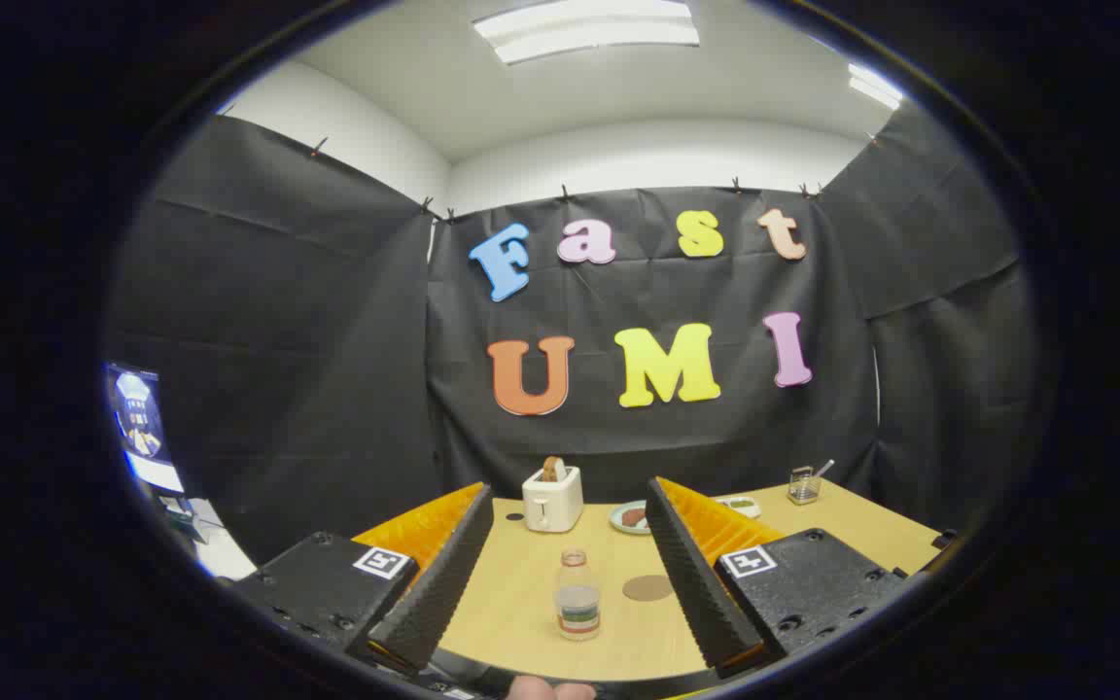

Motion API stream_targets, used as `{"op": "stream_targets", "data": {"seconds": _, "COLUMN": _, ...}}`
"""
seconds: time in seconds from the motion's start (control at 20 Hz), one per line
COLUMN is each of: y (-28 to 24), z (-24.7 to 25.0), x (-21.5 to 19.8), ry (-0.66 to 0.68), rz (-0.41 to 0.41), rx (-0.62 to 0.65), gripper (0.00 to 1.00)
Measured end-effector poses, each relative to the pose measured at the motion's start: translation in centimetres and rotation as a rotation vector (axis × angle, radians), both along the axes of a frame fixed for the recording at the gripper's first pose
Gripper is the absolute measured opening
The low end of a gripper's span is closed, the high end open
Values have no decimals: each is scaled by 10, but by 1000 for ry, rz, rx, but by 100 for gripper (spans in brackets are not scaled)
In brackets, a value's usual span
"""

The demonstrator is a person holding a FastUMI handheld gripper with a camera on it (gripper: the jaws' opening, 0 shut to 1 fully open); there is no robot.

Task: Take the bottle from table, then pour the juice into the cup, finally place the bottle on the coaster

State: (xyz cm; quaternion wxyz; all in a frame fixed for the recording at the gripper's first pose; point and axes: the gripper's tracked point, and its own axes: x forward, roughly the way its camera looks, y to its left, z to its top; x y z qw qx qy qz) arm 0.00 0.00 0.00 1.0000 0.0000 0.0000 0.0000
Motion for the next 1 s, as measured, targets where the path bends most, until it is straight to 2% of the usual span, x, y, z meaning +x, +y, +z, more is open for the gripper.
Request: {"op": "stream_targets", "data": {"seconds": 1.0, "y": 3, "z": 3, "x": -1, "ry": 4, "rz": 10, "rx": -3, "gripper": 100}}
